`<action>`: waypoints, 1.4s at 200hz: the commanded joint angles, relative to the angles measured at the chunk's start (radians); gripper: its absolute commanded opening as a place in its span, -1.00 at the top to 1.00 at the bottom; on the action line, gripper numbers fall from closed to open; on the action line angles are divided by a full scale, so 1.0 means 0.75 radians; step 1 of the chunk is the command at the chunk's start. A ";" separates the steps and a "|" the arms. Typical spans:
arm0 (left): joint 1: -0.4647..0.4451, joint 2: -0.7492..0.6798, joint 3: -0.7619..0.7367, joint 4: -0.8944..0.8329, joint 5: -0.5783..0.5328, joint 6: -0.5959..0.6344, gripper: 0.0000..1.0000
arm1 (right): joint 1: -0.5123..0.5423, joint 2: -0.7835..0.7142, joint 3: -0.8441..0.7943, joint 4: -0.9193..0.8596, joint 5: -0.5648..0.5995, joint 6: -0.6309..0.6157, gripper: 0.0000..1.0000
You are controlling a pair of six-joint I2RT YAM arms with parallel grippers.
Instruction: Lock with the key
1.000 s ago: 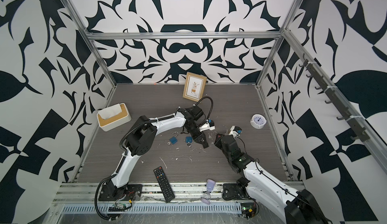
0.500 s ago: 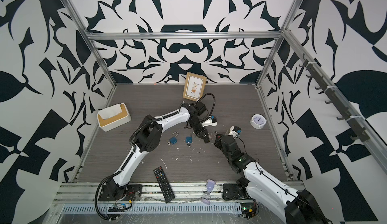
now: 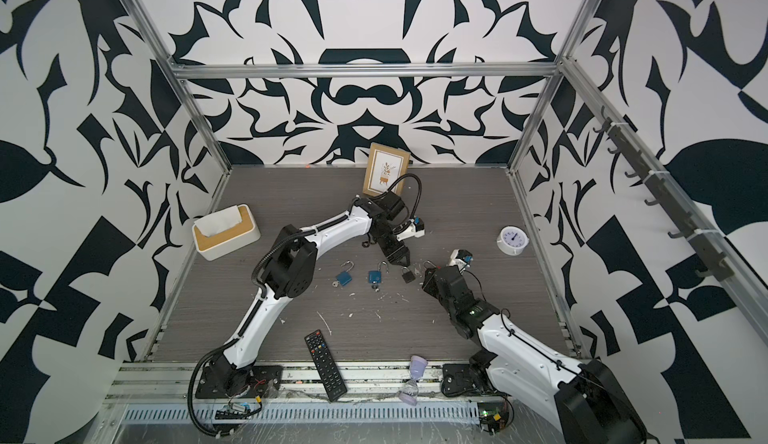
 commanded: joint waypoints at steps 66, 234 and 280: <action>0.087 -0.883 -0.999 1.119 -0.423 -0.462 -0.99 | 0.023 0.074 0.183 -0.057 -0.181 -0.145 0.26; 0.436 -2.033 -2.332 1.591 0.051 -1.441 -0.99 | 0.452 0.876 0.951 -0.521 0.207 -0.264 -0.28; 0.457 -2.008 -2.325 1.554 0.036 -1.423 -0.99 | 0.478 1.072 1.083 -0.576 0.148 -0.263 -0.29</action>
